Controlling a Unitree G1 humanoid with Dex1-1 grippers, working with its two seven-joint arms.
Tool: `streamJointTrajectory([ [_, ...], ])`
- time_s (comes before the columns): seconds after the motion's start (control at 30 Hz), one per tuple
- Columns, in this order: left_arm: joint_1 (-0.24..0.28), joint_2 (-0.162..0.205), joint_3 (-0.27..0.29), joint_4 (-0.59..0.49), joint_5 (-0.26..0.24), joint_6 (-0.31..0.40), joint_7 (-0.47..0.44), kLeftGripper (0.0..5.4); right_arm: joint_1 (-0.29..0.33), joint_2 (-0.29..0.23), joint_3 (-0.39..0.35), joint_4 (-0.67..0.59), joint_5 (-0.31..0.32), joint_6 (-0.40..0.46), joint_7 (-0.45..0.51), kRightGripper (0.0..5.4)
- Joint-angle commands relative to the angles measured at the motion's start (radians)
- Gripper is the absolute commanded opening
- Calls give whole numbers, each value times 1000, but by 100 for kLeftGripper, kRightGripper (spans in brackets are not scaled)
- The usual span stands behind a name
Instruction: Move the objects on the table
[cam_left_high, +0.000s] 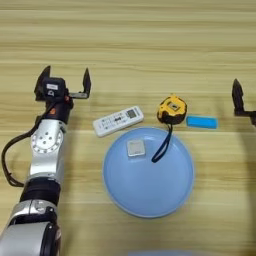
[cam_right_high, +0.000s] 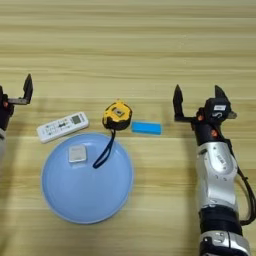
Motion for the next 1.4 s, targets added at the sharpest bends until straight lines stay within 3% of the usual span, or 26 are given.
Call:
streamJointTrajectory([
  [0.03,-22,-8,-26,25,54,-32,41,537,-24,-27,-10,29,5,-17,21,540],
  [0.63,-44,-12,-41,124,68,-82,70,537,-23,-28,-19,77,18,-43,56,540],
  [1.0,-47,-1,-51,108,71,-78,72,537,-25,-49,7,-42,83,36,155,540],
  [1.07,-52,-1,-50,113,67,-77,70,537,-35,-63,21,-86,105,90,192,540],
  [1.23,-58,-4,-49,113,52,-75,60,537,-104,-155,58,-154,181,263,361,540],
  [1.33,-61,-5,-48,114,48,-71,58,537,-181,-209,63,-100,207,339,456,540],
  [1.4,-61,-5,-47,114,46,-70,56,537,-237,-244,89,-18,182,345,537,540],
])
